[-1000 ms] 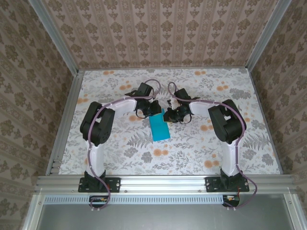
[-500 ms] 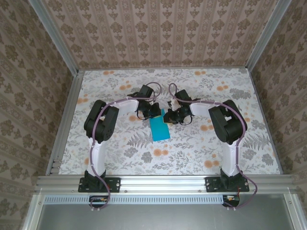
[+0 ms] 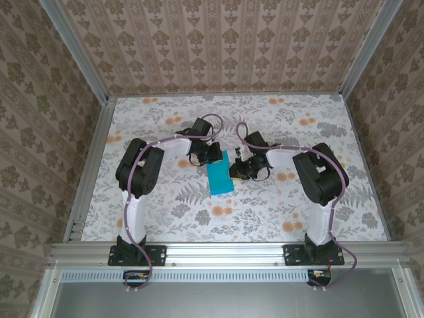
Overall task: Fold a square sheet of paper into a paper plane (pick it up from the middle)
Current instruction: First fold in half a square sheet of paper at the center of the table.
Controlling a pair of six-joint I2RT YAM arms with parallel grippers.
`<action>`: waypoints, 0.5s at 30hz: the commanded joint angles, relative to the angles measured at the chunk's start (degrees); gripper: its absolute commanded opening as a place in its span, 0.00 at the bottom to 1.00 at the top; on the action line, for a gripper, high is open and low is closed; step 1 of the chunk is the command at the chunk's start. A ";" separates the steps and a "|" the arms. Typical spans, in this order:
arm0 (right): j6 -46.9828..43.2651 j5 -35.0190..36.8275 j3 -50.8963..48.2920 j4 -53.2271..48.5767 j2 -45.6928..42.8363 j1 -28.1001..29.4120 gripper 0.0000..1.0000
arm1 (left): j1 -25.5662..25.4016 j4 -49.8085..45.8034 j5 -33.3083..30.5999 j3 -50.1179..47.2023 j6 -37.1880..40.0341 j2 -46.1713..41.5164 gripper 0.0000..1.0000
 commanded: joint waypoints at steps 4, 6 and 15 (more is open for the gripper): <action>0.85 -0.22 -5.10 -5.05 -3.47 2.30 0.14 | 0.15 -2.57 -4.84 -2.80 0.25 3.07 0.06; 1.49 0.22 -6.69 -4.85 -4.06 2.82 0.14 | 0.14 -2.47 -4.97 -3.09 0.16 3.07 0.06; 2.96 1.35 -11.01 -4.89 -8.57 4.33 0.13 | 0.14 -2.11 -4.93 -3.36 0.24 3.14 0.06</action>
